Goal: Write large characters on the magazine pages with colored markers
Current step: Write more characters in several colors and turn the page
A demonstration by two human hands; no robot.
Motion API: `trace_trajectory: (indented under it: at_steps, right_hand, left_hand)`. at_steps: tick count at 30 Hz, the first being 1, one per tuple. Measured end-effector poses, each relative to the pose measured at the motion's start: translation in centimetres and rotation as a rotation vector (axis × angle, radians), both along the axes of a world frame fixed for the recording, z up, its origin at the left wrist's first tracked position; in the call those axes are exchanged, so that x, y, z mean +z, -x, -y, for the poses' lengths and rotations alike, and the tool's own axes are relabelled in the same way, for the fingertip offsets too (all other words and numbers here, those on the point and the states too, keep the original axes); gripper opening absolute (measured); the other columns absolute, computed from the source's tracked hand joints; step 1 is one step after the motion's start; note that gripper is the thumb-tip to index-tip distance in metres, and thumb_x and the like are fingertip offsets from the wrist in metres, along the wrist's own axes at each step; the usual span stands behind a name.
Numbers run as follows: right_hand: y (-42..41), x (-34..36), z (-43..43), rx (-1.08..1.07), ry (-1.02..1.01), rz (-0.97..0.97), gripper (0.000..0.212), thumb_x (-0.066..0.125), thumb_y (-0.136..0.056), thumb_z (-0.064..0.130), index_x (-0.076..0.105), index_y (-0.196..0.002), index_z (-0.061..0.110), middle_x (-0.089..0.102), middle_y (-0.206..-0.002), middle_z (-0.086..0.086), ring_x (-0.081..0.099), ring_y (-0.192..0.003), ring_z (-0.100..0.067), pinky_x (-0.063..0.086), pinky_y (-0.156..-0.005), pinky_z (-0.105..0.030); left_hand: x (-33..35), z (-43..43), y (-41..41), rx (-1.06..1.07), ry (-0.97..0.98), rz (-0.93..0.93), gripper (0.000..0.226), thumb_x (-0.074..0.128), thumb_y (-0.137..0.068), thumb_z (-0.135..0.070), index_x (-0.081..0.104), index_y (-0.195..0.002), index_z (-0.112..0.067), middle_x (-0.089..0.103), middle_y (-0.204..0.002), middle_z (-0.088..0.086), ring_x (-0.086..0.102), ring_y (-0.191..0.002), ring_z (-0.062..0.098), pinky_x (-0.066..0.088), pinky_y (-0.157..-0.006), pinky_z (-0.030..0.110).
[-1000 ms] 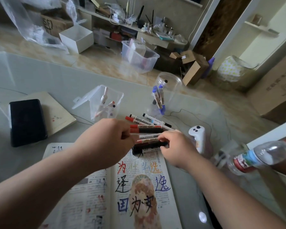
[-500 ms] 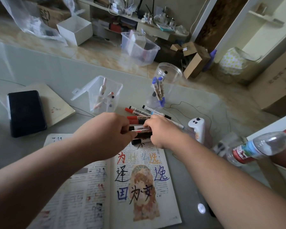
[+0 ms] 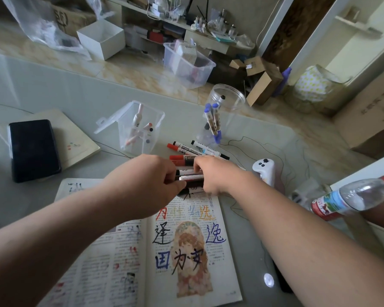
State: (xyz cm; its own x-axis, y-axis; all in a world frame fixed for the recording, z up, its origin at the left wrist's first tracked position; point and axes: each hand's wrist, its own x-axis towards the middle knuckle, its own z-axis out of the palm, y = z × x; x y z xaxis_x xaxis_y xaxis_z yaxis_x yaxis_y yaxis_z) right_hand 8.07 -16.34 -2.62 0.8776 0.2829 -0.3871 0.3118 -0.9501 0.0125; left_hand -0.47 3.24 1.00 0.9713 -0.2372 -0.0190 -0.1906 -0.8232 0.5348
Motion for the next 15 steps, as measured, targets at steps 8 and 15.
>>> trace_trajectory:
  at_steps: [8,15]
  right_hand:
    - [-0.6,-0.6,1.4,0.068,0.022,0.019,0.028,0.060,-0.079,0.007,0.052,-0.087,0.032,0.052,-0.099,0.007,0.052,-0.086,-0.020,0.041,-0.069,-0.029]
    - [-0.1,0.1,2.6,0.001,-0.095,0.123,0.018,0.059,-0.085,0.010,0.062,-0.085,0.028,0.058,-0.101,0.006,0.060,-0.093,-0.023,0.052,-0.077,-0.034]
  left_hand:
    - [-0.2,0.4,0.2,-0.019,-0.010,-0.001,0.050,0.065,-0.091,-0.045,0.042,-0.056,-0.019,0.047,-0.053,-0.002,0.038,-0.048,0.016,0.033,-0.049,0.027]
    - [-0.1,0.5,0.4,-0.024,-0.098,-0.047,0.048,0.063,-0.092,-0.047,0.044,-0.058,-0.019,0.046,-0.053,-0.004,0.038,-0.048,0.013,0.031,-0.049,0.027]
